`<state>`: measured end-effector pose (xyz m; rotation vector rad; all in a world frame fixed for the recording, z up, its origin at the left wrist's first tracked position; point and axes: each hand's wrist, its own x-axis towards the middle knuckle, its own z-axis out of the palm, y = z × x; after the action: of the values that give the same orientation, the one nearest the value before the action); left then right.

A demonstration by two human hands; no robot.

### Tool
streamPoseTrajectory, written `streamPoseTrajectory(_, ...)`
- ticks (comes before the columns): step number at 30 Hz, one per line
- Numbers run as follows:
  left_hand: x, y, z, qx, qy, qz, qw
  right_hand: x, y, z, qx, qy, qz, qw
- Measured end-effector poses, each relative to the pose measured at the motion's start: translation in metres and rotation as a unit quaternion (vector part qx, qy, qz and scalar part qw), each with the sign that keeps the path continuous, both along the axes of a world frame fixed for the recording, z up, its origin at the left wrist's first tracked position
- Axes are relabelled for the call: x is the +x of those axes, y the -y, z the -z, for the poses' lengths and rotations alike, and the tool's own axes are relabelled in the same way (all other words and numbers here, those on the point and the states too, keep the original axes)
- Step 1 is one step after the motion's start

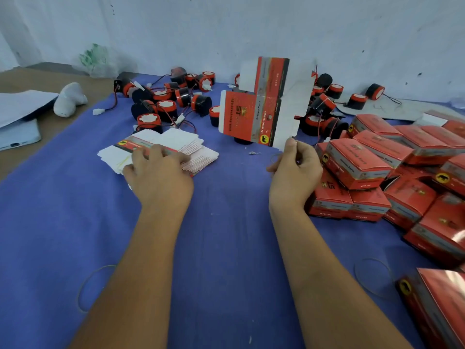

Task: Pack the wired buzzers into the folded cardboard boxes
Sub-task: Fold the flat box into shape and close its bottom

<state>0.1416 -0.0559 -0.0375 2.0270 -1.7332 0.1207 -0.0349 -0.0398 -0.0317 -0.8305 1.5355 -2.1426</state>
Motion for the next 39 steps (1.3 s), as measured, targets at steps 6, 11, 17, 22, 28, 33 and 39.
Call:
streamPoseTrajectory(6, -0.033, -0.009, -0.011, -0.233, -0.186, 0.190, 0.936, 0.002, -0.001, 0.003, 0.032, -0.066, -0.064, 0.995)
streamPoseTrajectory(11, -0.050, -0.009, -0.013, -0.226, -0.423, 0.299, 0.825, 0.002, -0.006, 0.003, 0.044, -0.247, -0.079, 0.965)
streamPoseTrajectory(17, -0.029, 0.005, 0.007, -0.132, -0.190, 0.190, 0.954, -0.004, -0.004, 0.005, -0.010, -0.206, -0.002, 0.979)
streamPoseTrajectory(22, -0.006, 0.008, 0.008, 0.011, -0.031, 0.078, 0.996, -0.003, -0.003, 0.004, -0.004, -0.169, 0.010, 0.986)
streamPoseTrajectory(28, 0.015, 0.003, -0.003, -0.156, -0.129, -0.005, 0.979, 0.002, -0.007, 0.011, 0.014, -0.270, -0.058, 0.961)
streamPoseTrajectory(33, -0.017, -0.005, -0.022, -0.165, -0.572, 0.276, 0.755, 0.001, -0.008, 0.008, -0.010, -0.300, -0.064, 0.952)
streamPoseTrajectory(39, -0.024, -0.004, -0.018, -0.146, -0.564, 0.306, 0.753, 0.004, -0.006, 0.006, -0.010, -0.291, -0.079, 0.953)
